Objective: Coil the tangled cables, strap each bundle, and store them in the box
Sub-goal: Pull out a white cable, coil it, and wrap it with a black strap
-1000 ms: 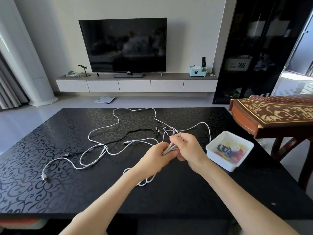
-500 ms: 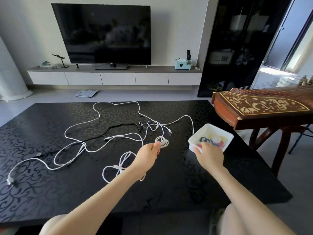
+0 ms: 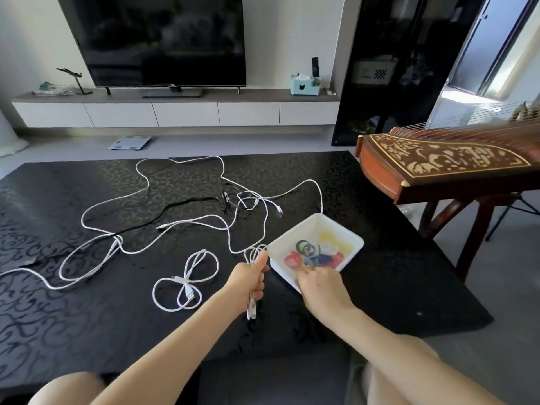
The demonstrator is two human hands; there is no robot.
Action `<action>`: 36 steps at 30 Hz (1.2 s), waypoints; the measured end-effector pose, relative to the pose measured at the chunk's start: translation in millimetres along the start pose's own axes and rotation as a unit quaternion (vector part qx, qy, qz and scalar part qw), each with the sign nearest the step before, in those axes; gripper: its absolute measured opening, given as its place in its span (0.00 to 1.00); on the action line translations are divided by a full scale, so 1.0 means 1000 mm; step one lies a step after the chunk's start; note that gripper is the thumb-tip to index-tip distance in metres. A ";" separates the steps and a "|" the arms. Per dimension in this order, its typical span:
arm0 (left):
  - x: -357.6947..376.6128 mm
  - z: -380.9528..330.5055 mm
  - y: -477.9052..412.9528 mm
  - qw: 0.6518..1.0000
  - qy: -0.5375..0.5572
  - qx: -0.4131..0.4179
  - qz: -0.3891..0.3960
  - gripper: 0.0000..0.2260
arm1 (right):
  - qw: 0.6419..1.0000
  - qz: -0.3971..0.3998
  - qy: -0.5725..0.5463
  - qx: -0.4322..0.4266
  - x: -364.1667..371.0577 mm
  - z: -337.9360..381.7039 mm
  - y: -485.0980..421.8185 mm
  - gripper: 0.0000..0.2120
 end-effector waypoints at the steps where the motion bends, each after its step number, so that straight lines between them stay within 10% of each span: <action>1: -0.001 0.008 0.000 1.000 0.023 0.001 0.008 0.17 | 1.000 -0.004 0.023 -0.020 -0.007 0.011 0.004 0.05; 20: 0.004 0.023 0.011 0.973 0.208 0.064 0.069 0.16 | 0.990 0.013 0.102 -0.097 -0.050 0.035 0.010 0.13; 30: -0.001 -0.007 0.004 0.980 0.138 0.129 0.060 0.11 | 0.994 -0.023 0.012 -0.111 -0.092 0.007 0.006 0.18; 36: 0.004 -0.018 0.002 0.966 0.171 0.170 0.090 0.09 | 0.967 -0.034 -0.251 0.009 -0.093 -0.016 0.005 0.13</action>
Point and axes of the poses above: each hand's wrist, its own y-axis away from the middle knuckle, its own x-axis out of the palm, z = x × y, the point moved 7 cm from there along -y, towards the middle knuckle, and after that the axes turned 4 degrees about x, right-handed, at the moved point
